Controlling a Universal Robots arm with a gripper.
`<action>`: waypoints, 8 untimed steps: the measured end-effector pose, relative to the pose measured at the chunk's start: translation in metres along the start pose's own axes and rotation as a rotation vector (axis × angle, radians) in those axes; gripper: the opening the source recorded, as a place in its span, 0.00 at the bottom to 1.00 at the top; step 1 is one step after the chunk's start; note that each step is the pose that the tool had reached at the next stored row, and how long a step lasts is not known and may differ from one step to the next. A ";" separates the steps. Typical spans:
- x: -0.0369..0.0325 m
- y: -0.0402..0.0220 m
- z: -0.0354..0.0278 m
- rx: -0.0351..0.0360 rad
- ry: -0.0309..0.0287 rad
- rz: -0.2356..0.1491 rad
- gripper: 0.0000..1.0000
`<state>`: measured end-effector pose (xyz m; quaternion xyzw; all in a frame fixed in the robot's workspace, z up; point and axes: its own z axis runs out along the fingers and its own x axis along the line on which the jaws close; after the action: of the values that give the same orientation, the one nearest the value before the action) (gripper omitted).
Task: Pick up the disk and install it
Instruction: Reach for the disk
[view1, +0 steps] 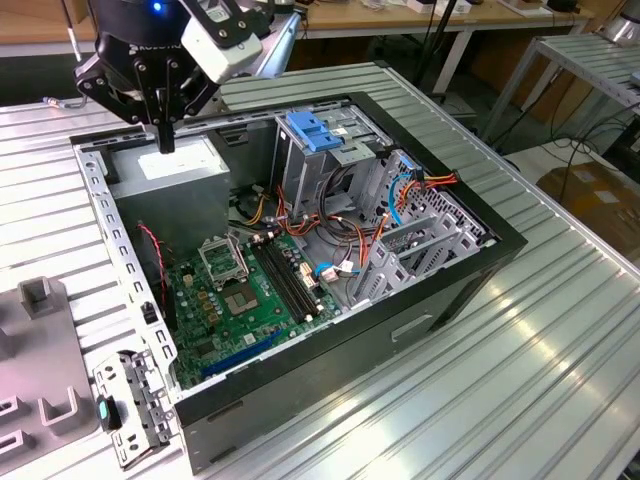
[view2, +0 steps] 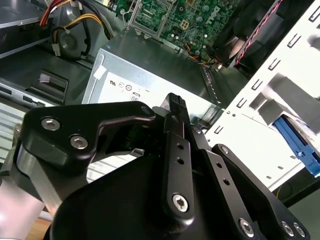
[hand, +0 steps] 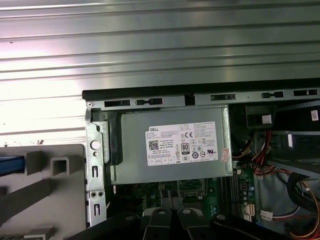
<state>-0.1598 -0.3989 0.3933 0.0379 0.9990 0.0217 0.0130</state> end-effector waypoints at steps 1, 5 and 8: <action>0.0006 0.0000 0.0000 0.0000 0.0000 0.000 0.11; 0.0055 -0.0004 -0.0002 0.0001 0.0001 0.000 0.11; 0.0093 -0.0007 -0.0003 0.0001 0.0002 0.000 0.11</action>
<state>-0.1692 -0.3989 0.3933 0.0379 0.9990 0.0217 0.0129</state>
